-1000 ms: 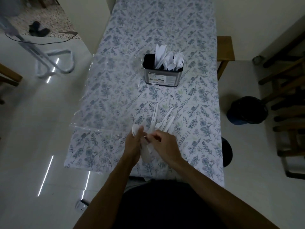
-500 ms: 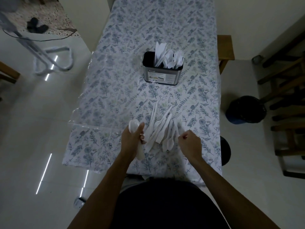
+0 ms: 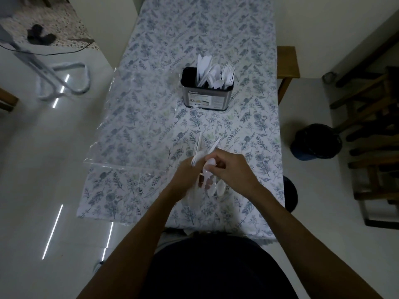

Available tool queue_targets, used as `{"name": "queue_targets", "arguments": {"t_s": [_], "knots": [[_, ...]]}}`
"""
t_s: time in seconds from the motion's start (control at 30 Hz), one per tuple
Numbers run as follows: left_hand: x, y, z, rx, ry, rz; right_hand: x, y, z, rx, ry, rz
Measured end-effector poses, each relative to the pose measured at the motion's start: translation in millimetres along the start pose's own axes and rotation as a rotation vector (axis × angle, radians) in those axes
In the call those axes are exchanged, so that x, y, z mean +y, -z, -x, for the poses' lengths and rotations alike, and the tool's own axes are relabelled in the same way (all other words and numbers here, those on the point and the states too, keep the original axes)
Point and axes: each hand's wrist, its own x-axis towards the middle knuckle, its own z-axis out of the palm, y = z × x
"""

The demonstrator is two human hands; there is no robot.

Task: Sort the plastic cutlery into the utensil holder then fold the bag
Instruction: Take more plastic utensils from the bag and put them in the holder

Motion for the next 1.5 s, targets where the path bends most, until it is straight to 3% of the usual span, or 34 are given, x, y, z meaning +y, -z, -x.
{"name": "queue_targets", "arguments": {"t_s": [0.1,0.23,0.33,0.4,0.47,0.53,0.63,0.73,0.83,0.93,1.03,1.13,1.23,1.33,1.5], "knots": [[-9,1,8,-0.077,0.146,0.162,4,-17,-4,0.049,0.022,0.022],[-25,1,13,-0.179,0.192,0.238,17,-32,4,0.009,-0.003,0.123],[-32,4,13,-0.077,0.126,0.25,41,-29,14,0.085,-0.209,0.081],[-34,7,11,0.069,0.108,0.289,61,-28,24,0.137,-0.369,0.185],[-36,12,9,0.162,0.1,0.336,78,-33,33,0.069,-0.482,0.33],[-37,17,8,0.178,0.071,0.32,91,-38,36,0.029,-0.549,0.367],[-36,21,6,0.204,0.008,0.249,93,-40,32,0.135,-0.608,0.281],[-31,22,1,0.251,-0.055,0.22,86,-30,31,0.312,-0.536,0.33],[-24,21,-6,0.336,-0.109,0.141,74,-18,34,0.445,-0.324,0.33],[-19,23,-13,0.436,-0.147,0.021,66,-10,29,0.329,0.038,0.457],[-18,21,-16,0.221,-0.202,-0.216,50,-14,16,0.072,0.203,0.358],[-22,8,-11,-0.048,-0.168,-0.309,26,-24,9,0.116,0.104,0.189],[-27,6,-4,-0.127,-0.08,-0.148,23,-29,9,0.137,-0.108,-0.095],[-37,13,-2,-0.051,-0.041,-0.073,36,-31,18,0.177,-0.337,-0.158],[-47,22,-4,0.156,0.03,0.14,67,-50,31,0.042,-0.473,0.194]]}}
